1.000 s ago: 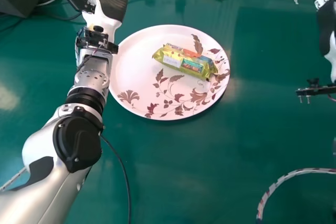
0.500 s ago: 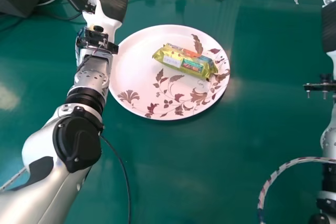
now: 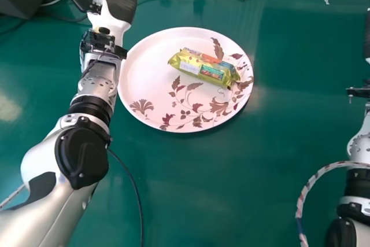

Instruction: Pick up biscuit and place it in the plate

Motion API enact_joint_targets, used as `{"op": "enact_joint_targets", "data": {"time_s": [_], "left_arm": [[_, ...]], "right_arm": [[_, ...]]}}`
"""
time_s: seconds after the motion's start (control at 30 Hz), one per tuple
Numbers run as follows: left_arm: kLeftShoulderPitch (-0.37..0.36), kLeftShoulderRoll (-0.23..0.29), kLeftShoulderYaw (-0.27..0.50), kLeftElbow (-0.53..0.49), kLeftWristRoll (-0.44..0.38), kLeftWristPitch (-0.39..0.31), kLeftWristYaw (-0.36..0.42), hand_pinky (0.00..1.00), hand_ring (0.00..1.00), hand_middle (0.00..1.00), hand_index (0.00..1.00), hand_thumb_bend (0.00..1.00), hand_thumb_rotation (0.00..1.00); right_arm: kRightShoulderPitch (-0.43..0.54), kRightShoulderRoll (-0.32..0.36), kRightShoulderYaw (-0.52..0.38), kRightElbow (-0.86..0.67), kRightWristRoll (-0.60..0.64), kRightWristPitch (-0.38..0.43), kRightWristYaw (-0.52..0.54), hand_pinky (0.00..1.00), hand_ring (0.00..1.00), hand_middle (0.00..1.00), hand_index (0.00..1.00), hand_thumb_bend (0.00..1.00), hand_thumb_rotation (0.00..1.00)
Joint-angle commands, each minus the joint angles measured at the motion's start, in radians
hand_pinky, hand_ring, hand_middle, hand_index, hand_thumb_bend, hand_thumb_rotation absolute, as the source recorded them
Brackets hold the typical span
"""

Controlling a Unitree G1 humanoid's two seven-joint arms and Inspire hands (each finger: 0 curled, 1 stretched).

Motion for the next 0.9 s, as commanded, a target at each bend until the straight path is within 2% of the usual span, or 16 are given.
{"op": "enact_joint_targets", "data": {"time_s": [0.0,0.13,0.27,0.43,0.63,0.73,0.87], "left_arm": [[0.011,0.005,0.003,-0.003,-0.008,-0.006,-0.006,0.76,0.84,0.93,0.99,1.00,0.78],[0.010,0.003,0.000,-0.003,-0.005,-0.006,0.004,0.79,0.86,0.95,1.00,1.00,0.77],[0.011,0.003,-0.004,0.001,0.001,0.002,0.031,0.80,0.86,0.95,1.00,1.00,0.77],[0.012,0.003,0.006,-0.002,-0.012,0.008,0.043,0.82,0.87,0.97,1.00,1.00,0.74],[0.023,0.008,0.011,-0.005,-0.018,0.028,0.043,0.79,0.86,0.96,0.99,1.00,0.77],[0.035,0.010,0.009,-0.005,-0.016,0.042,0.042,0.79,0.86,0.95,0.99,1.00,0.77],[0.060,-0.006,0.015,-0.006,-0.023,0.056,0.044,0.80,0.87,0.95,1.00,1.00,0.77]], "right_arm": [[-0.005,-0.003,-0.020,0.027,0.022,0.016,0.032,0.73,0.82,0.81,0.89,0.93,0.72],[-0.003,-0.019,-0.026,0.051,0.033,0.059,0.080,0.73,0.82,0.80,0.88,0.93,0.70],[0.004,-0.028,-0.029,0.063,0.012,0.065,0.095,0.72,0.80,0.79,0.86,0.88,0.68],[0.006,-0.015,-0.039,0.056,0.023,0.072,0.093,0.74,0.83,0.84,0.92,0.88,0.70],[0.019,0.007,-0.036,0.034,0.014,0.065,0.070,0.72,0.83,0.85,0.92,0.87,0.69],[0.032,0.020,-0.036,0.019,0.018,0.072,0.057,0.72,0.81,0.81,0.89,0.89,0.67],[0.041,0.026,-0.045,0.020,0.036,0.076,0.074,0.71,0.79,0.81,0.86,0.89,0.65]]}}
